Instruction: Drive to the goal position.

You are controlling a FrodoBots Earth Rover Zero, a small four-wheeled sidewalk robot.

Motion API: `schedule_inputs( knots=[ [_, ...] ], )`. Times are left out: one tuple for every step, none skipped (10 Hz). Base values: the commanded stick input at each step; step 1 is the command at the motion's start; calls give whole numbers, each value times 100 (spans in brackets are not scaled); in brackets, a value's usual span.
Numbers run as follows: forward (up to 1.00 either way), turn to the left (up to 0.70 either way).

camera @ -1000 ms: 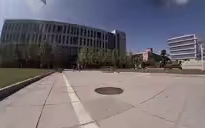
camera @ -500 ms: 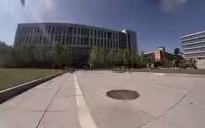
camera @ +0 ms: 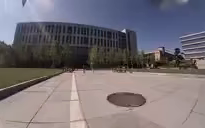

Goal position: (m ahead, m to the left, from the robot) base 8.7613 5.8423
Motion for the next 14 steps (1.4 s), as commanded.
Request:
schedule_inputs(
  knots=[
    [70,0],
    [70,0],
    [70,0],
    [70,5],
    [70,11],
    [70,17],
    [70,23],
    [70,29],
    [70,30],
    [70,31],
    [70,31],
    [70,32],
    [70,33],
    [70,20]
  ],
)
